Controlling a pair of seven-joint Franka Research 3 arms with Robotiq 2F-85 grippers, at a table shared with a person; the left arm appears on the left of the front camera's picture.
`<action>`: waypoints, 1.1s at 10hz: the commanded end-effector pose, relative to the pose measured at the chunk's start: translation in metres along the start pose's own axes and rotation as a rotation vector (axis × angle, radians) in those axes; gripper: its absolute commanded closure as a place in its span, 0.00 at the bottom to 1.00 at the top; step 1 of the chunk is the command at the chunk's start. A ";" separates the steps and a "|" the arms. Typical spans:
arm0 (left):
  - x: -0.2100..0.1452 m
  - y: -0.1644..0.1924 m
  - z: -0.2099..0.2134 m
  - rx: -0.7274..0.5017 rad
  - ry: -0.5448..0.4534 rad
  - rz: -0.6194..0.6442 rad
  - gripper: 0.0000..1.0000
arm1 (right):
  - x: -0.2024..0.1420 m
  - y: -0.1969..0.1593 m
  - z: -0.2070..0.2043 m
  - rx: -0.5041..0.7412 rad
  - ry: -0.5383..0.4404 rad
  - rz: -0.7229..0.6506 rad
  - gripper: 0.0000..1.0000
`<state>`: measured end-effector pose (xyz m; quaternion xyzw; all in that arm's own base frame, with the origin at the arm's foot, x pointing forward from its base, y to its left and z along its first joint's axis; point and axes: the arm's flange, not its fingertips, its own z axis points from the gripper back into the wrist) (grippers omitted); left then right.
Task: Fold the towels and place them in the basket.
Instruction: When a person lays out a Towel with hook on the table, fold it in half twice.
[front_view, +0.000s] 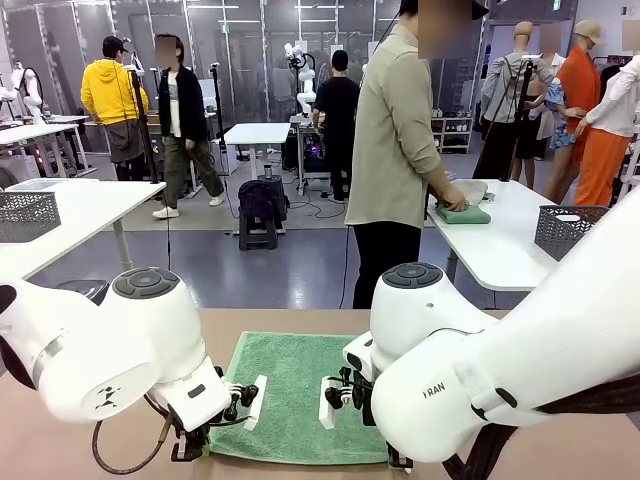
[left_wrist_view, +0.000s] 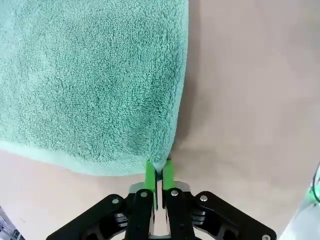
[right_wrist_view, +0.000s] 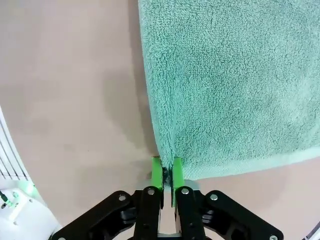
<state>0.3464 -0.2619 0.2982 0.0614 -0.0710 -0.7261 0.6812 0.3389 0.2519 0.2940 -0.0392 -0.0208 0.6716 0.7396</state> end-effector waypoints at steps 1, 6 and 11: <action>-0.009 -0.025 0.006 -0.024 0.013 -0.018 1.00 | -0.013 0.018 -0.010 -0.003 0.025 -0.014 1.00; -0.009 -0.034 0.046 -0.015 0.015 0.014 1.00 | -0.017 0.025 0.018 -0.040 -0.003 -0.016 1.00; -0.018 -0.030 0.087 0.021 0.039 0.048 1.00 | -0.013 0.018 0.066 -0.103 0.016 -0.001 1.00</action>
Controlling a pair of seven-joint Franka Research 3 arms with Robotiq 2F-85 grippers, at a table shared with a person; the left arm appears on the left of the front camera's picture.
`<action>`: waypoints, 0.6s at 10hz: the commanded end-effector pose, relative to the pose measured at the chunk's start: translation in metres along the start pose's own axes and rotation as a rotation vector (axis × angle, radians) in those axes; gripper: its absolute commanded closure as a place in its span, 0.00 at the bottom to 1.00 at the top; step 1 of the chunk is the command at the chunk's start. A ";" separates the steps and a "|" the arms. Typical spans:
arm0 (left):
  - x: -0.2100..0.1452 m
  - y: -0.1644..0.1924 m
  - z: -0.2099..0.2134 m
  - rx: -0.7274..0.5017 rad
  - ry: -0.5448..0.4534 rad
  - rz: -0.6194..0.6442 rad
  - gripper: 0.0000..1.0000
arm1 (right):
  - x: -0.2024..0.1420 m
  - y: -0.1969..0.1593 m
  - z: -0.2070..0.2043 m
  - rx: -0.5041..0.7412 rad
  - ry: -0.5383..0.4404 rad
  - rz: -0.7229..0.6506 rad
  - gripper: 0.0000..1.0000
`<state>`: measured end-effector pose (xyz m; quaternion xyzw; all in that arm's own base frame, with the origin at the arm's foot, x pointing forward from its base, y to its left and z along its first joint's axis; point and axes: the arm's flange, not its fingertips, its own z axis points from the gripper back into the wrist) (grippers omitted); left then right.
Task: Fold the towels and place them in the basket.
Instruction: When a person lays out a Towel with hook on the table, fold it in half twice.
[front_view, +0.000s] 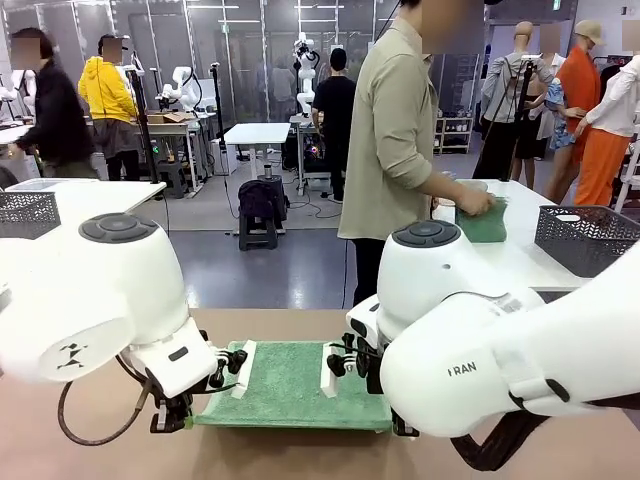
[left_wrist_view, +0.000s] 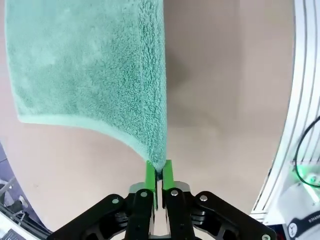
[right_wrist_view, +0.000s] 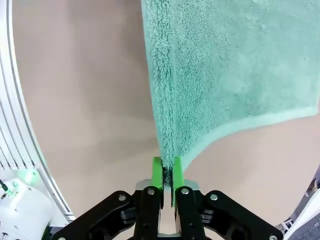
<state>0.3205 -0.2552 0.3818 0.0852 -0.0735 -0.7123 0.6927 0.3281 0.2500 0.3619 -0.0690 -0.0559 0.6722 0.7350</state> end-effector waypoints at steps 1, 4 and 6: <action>-0.016 -0.018 0.000 -0.021 -0.002 0.008 1.00 | -0.007 0.014 0.000 -0.006 0.026 0.005 1.00; 0.000 0.000 0.000 0.000 0.000 0.000 1.00 | 0.000 0.000 0.000 0.000 0.000 0.000 1.00; 0.000 0.000 0.000 0.000 0.000 0.000 1.00 | 0.000 0.000 0.000 0.000 0.000 0.000 1.00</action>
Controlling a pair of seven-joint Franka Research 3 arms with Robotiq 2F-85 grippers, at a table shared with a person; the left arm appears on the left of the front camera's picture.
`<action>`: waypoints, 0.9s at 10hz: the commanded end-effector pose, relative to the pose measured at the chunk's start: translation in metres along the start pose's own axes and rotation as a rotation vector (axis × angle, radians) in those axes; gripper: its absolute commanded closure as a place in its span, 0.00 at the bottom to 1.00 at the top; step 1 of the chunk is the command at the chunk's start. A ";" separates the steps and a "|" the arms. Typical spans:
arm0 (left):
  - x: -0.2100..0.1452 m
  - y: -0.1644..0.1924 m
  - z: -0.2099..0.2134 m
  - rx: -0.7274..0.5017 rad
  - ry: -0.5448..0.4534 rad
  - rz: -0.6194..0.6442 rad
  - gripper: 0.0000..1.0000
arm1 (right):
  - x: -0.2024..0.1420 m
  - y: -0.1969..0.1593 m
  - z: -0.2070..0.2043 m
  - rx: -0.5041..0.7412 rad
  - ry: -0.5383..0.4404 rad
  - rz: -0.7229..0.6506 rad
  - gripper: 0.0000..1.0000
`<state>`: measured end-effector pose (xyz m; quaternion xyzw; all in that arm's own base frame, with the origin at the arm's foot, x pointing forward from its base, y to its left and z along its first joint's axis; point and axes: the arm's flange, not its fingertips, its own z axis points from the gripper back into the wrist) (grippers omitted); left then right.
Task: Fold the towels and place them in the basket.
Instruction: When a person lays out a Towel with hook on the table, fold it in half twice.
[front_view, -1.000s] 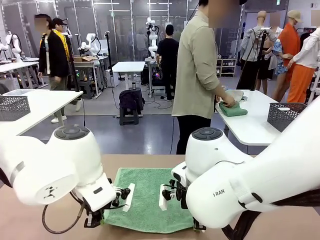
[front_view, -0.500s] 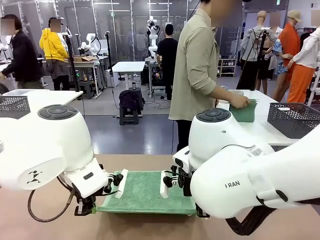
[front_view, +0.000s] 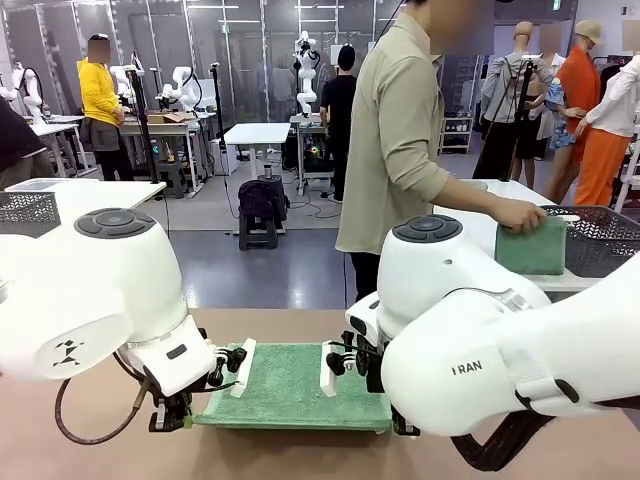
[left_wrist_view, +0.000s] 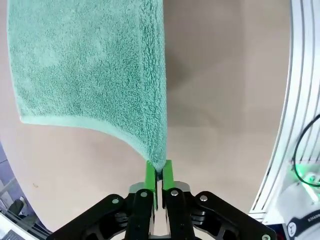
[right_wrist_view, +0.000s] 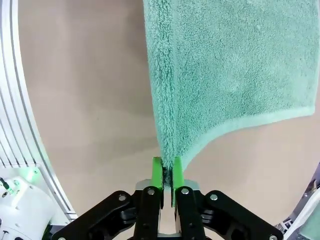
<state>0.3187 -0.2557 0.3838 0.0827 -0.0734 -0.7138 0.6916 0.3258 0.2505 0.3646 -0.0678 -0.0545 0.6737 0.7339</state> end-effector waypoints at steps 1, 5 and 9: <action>-0.001 0.001 -0.002 0.004 0.004 0.003 1.00 | 0.000 -0.002 -0.003 -0.004 0.000 -0.004 1.00; -0.001 0.043 0.006 -0.011 0.033 -0.003 0.93 | -0.003 -0.051 -0.006 0.047 -0.019 0.057 0.91; 0.007 0.098 -0.005 -0.071 0.104 0.002 0.93 | 0.012 -0.112 0.001 0.032 0.002 0.116 0.91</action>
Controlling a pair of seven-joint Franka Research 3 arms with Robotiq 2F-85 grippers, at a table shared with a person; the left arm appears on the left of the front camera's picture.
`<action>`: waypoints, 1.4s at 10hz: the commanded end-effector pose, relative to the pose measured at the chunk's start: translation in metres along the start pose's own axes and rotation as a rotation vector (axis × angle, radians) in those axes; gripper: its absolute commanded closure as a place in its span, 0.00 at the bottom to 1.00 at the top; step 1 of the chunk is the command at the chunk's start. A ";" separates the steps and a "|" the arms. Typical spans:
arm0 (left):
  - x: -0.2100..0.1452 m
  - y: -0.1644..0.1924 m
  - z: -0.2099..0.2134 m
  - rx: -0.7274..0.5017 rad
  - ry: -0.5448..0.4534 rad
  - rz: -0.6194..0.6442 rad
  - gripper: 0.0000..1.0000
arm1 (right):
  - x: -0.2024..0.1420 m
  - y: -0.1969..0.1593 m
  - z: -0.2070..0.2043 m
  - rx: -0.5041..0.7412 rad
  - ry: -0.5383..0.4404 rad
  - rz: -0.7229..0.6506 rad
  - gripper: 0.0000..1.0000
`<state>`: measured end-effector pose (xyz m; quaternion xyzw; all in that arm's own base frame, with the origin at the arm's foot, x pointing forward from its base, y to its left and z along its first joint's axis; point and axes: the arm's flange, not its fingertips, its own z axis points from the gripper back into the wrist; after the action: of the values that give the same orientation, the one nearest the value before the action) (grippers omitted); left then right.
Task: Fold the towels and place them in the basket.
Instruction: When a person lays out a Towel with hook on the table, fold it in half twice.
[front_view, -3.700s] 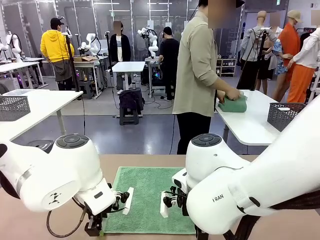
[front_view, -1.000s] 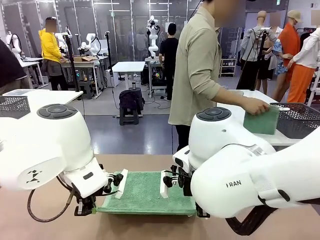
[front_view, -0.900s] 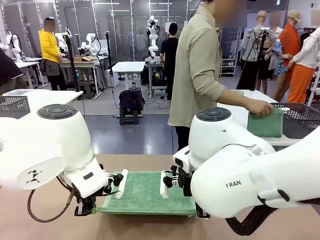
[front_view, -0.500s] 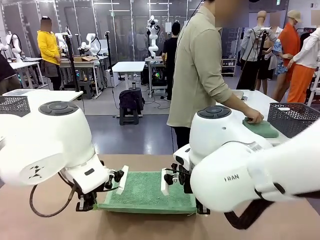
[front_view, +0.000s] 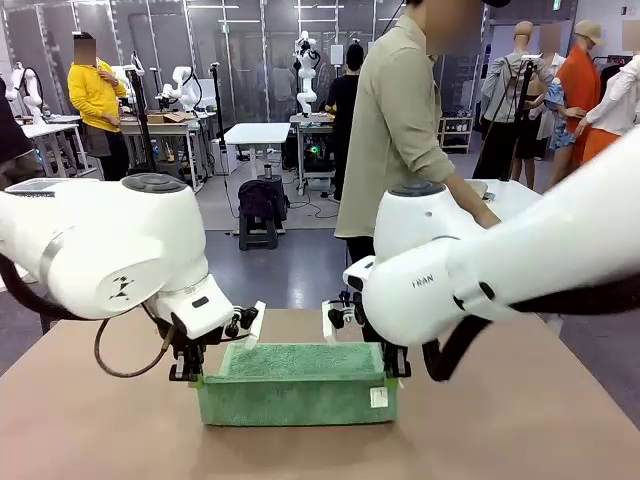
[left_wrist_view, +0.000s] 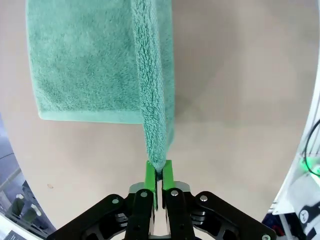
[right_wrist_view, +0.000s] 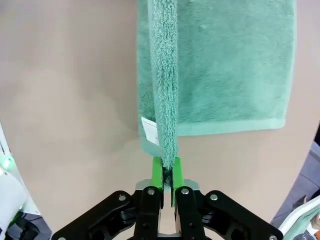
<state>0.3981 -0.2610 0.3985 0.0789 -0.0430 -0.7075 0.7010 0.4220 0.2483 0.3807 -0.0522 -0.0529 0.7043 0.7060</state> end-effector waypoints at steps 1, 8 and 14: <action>0.007 0.028 -0.003 -0.030 0.087 -0.008 0.93 | 0.009 -0.029 0.000 0.015 0.037 0.034 0.91; 0.007 0.107 -0.009 -0.036 0.022 0.048 0.93 | 0.011 -0.096 -0.019 0.054 0.047 0.020 0.91; 0.006 0.103 -0.010 -0.017 0.026 0.061 0.93 | 0.010 -0.094 -0.021 0.048 0.031 -0.007 0.91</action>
<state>0.5046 -0.2710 0.4057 0.0787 -0.0316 -0.6862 0.7225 0.5179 0.2599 0.3750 -0.0463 -0.0244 0.7038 0.7085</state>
